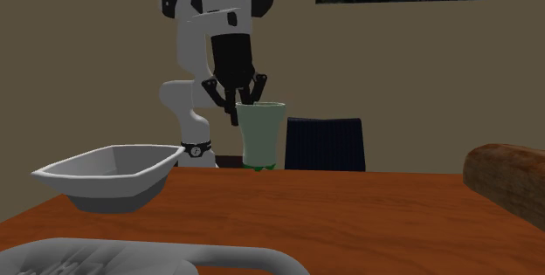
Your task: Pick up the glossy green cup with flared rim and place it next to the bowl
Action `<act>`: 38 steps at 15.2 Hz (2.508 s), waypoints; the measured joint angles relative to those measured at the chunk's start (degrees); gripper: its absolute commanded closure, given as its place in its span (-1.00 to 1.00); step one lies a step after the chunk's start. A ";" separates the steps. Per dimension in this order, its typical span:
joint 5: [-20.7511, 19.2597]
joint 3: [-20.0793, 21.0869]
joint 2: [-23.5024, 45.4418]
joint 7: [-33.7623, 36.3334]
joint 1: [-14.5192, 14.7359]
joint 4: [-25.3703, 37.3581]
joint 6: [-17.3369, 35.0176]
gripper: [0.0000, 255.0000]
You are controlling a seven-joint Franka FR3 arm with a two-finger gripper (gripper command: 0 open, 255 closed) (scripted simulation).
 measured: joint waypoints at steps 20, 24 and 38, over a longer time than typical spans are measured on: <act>-0.46 0.30 4.46 -0.47 0.26 -7.05 11.43 1.00; -0.46 0.30 4.45 -0.47 0.26 -7.04 11.45 -1.00; -0.19 -0.15 1.60 -0.76 -0.22 -2.73 4.30 -1.00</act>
